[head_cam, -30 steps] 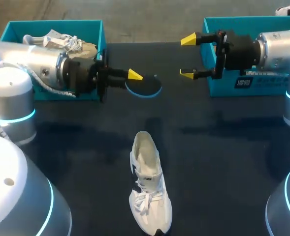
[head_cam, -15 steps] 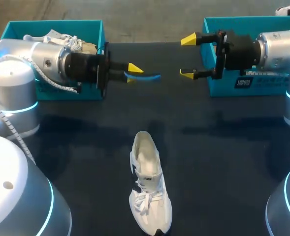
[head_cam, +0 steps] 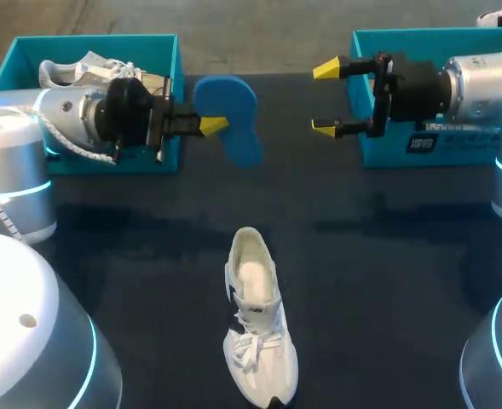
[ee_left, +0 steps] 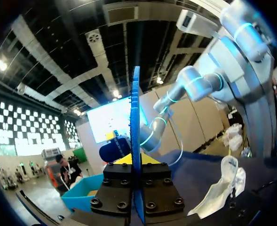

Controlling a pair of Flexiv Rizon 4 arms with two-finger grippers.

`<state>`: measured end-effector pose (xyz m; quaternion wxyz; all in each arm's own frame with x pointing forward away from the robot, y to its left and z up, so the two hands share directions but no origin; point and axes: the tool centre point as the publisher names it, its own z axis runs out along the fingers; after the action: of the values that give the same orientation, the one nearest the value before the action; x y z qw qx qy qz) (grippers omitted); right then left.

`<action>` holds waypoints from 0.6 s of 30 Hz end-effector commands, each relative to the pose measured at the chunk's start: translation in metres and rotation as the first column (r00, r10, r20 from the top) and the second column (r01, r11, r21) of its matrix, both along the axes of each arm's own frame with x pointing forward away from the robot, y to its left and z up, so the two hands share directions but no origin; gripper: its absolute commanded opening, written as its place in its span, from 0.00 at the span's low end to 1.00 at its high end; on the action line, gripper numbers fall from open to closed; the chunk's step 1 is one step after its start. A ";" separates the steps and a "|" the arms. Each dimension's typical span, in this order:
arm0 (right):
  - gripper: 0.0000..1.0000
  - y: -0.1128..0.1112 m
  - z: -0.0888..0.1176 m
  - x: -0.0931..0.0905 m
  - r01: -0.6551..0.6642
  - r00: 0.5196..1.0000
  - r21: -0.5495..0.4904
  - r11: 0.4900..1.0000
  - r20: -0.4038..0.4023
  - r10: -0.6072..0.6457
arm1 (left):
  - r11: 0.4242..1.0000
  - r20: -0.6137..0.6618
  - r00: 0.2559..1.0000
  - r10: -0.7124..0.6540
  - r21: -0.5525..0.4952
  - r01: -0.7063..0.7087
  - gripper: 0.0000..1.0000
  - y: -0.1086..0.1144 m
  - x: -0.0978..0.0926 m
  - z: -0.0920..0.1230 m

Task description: Take the shoe out of the shoebox, open the shoe tongue, remove and reinsert the insole, then place the shoe into the shoebox

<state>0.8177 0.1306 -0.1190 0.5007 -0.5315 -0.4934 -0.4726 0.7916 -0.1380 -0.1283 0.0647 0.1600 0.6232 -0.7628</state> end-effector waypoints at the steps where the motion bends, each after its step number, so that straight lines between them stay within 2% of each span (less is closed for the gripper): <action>1: 1.00 0.001 0.000 0.000 0.001 1.000 -0.001 1.000 -0.001 -0.001 | 0.999 -0.654 0.756 0.015 0.041 0.016 0.00 0.003 -0.005 0.003; 9: 1.00 0.001 0.000 0.000 0.001 1.000 -0.001 1.000 -0.001 -0.001 | 0.999 -0.654 0.756 0.015 0.041 0.016 0.00 0.003 -0.005 0.003; 11: 1.00 0.001 0.000 0.000 0.001 1.000 -0.001 1.000 -0.001 -0.001 | 1.000 -0.797 0.604 0.007 0.011 0.002 0.00 -0.004 -0.006 0.003; 12: 1.00 0.001 0.000 0.000 0.001 1.000 -0.001 1.000 -0.001 -0.001 | 1.000 -0.816 0.578 -0.009 -0.002 0.012 0.00 -0.007 -0.007 0.003; 13: 1.00 0.001 0.000 0.000 0.001 1.000 -0.001 1.000 -0.001 -0.001 | 1.000 -0.859 0.512 -0.008 -0.006 0.005 0.00 -0.008 -0.007 0.004; 18: 1.00 0.001 0.000 0.000 0.001 1.000 -0.001 1.000 -0.001 -0.001 | 1.000 -0.952 0.306 -0.019 -0.024 -0.015 0.00 -0.014 -0.011 0.011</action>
<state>0.8177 0.1306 -0.1191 0.5007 -0.5314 -0.4934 -0.4726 0.7862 -0.1475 -0.1221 -0.1387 -0.0783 0.6147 -0.7725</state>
